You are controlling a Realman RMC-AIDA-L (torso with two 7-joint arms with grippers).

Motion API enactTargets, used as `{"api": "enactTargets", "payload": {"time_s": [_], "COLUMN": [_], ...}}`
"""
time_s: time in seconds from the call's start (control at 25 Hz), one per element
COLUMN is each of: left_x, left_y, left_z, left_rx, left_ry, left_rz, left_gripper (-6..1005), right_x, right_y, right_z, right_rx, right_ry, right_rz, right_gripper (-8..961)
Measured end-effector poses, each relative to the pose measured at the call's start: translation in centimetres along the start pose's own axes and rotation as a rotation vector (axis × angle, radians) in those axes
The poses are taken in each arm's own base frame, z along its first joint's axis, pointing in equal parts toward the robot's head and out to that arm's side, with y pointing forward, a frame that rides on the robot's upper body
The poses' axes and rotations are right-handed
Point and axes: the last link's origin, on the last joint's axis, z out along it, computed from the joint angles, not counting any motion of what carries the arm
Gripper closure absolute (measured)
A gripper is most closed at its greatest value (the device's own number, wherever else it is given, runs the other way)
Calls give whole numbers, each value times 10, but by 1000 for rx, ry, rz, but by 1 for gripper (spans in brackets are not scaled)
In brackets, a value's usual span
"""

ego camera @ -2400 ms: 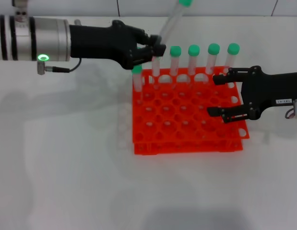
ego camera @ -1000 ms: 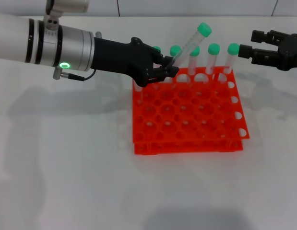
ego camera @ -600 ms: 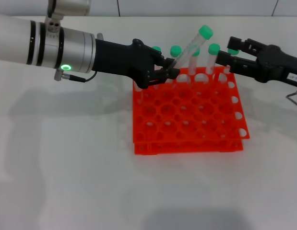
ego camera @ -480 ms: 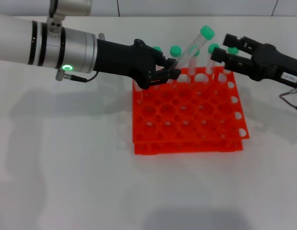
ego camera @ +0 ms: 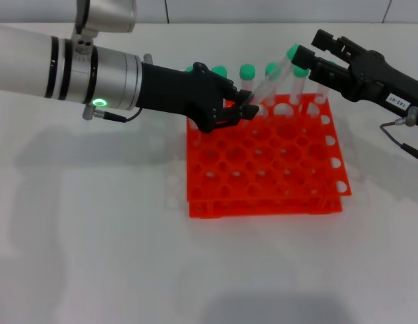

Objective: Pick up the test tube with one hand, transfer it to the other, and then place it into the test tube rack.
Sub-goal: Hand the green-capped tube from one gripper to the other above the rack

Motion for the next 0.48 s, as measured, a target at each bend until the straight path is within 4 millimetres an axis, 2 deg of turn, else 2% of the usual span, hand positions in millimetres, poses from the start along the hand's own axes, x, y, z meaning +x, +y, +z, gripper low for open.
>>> {"api": "enactTargets", "payload": {"time_s": [0.48], "left_x": [3], "left_y": [-1], "left_z": [0], "left_rx": [8], "left_ry": [3], "left_rz": [8], "left_gripper": [719], "right_x": [4], "right_y": [2], "right_z": [4], "right_rx": [-3], "right_ry": [6], "right_rz": [6], "right_gripper": [150]}}
